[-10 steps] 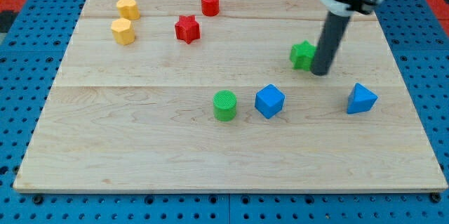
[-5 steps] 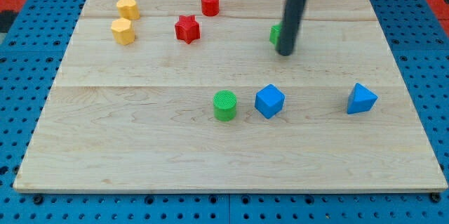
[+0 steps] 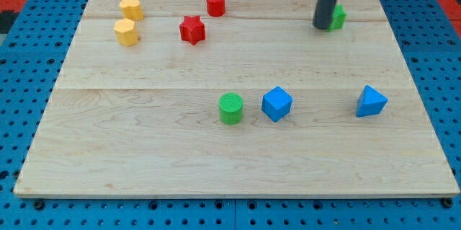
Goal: Slide the green star towards the top right corner
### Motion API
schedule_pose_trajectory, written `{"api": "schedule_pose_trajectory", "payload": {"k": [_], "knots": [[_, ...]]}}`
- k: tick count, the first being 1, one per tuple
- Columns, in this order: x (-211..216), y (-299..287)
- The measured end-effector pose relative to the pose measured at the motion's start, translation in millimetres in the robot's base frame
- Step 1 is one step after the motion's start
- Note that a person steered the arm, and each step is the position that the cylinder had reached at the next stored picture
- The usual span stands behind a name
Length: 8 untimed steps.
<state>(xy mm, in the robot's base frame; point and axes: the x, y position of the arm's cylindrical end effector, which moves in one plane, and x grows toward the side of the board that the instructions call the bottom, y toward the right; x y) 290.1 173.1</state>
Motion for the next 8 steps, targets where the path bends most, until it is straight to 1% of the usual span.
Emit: {"api": "schedule_pose_trajectory", "payload": {"k": [1, 2, 3, 4, 5, 7, 8], "knots": [[8.5, -7.8], [31.7, 8.0], [23.3, 28.7], [-17.4, 50.4], [-30.0, 32.7], [-0.1, 36.8], [-9.2, 36.8]]}}
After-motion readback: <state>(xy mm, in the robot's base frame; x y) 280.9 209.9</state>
